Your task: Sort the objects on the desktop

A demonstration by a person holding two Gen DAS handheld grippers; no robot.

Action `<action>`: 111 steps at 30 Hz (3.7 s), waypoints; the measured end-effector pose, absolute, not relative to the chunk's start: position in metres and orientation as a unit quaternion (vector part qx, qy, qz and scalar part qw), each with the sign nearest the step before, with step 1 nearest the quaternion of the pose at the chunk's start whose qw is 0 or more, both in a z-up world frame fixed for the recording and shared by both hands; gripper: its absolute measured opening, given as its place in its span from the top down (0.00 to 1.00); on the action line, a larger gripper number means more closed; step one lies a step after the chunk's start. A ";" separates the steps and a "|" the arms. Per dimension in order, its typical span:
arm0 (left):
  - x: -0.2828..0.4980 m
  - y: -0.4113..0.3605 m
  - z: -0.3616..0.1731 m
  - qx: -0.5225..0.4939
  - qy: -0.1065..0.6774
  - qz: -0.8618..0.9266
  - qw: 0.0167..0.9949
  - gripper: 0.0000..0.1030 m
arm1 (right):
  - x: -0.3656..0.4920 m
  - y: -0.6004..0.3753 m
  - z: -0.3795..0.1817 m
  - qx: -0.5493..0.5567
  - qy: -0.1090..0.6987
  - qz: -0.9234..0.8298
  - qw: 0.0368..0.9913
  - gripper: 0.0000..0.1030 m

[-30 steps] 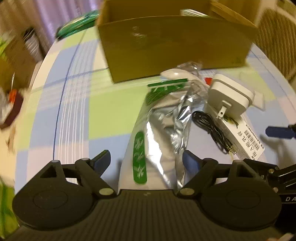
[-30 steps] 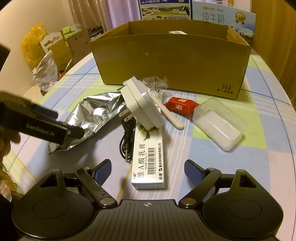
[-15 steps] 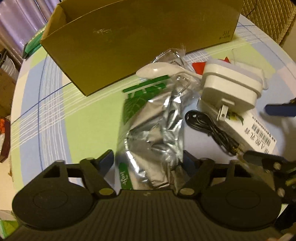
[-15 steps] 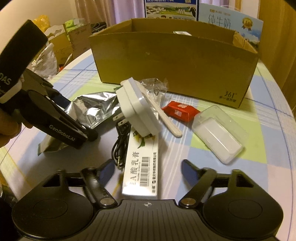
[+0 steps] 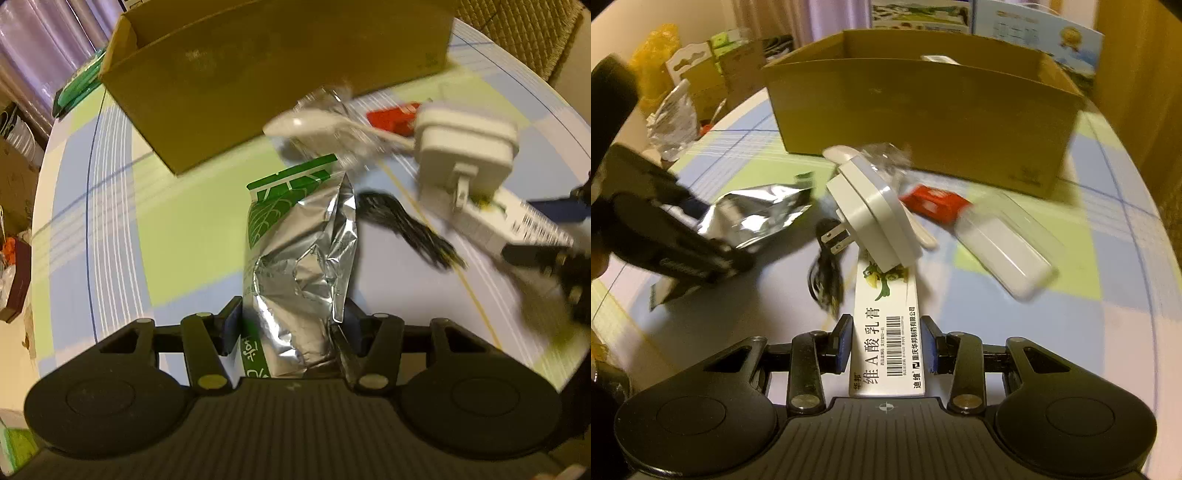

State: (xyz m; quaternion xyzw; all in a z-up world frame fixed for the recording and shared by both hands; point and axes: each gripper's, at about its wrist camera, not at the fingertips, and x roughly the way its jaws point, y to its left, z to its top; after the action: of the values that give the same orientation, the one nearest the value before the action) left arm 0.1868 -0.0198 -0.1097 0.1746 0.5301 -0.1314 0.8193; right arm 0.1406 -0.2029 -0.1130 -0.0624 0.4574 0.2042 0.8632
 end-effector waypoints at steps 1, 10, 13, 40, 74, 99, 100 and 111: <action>0.182 -0.019 -0.109 0.173 0.531 -0.133 0.819 0.51 | 0.138 -0.210 -0.112 -0.045 0.462 0.199 0.863 0.66; 0.163 -0.010 -0.108 0.151 0.535 -0.127 0.822 0.45 | 0.134 -0.228 -0.113 0.038 0.464 0.199 0.862 0.66; 0.168 -0.011 -0.108 0.137 0.532 -0.125 0.826 0.44 | 0.140 -0.235 -0.111 0.082 0.459 0.202 0.861 0.66; 0.181 -0.010 -0.107 0.127 0.538 -0.131 0.823 0.59 | 0.143 -0.199 -0.124 -0.038 0.451 0.204 0.868 0.53; 0.187 -0.029 -0.039 0.119 0.457 -0.151 0.868 0.59 | 0.148 -0.199 -0.061 -0.031 0.356 0.198 0.913 0.66; 0.280 -0.043 0.023 0.105 0.404 -0.143 0.897 0.59 | 0.264 -0.188 -0.008 -0.041 0.292 0.178 0.939 0.66; 0.283 -0.043 0.023 0.105 0.404 -0.143 0.898 0.59 | 0.267 -0.187 -0.007 -0.040 0.292 0.178 0.939 0.66; 0.310 -0.031 0.030 0.095 0.398 -0.127 0.903 0.59 | 0.300 -0.181 -0.001 -0.026 0.283 0.171 0.943 0.66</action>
State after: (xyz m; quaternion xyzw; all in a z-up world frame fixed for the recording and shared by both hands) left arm 0.3100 -0.0314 0.0298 0.0953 0.3983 -0.1266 0.9035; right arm 0.2997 -0.1808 -0.0012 -0.0258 0.2830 0.1707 0.9435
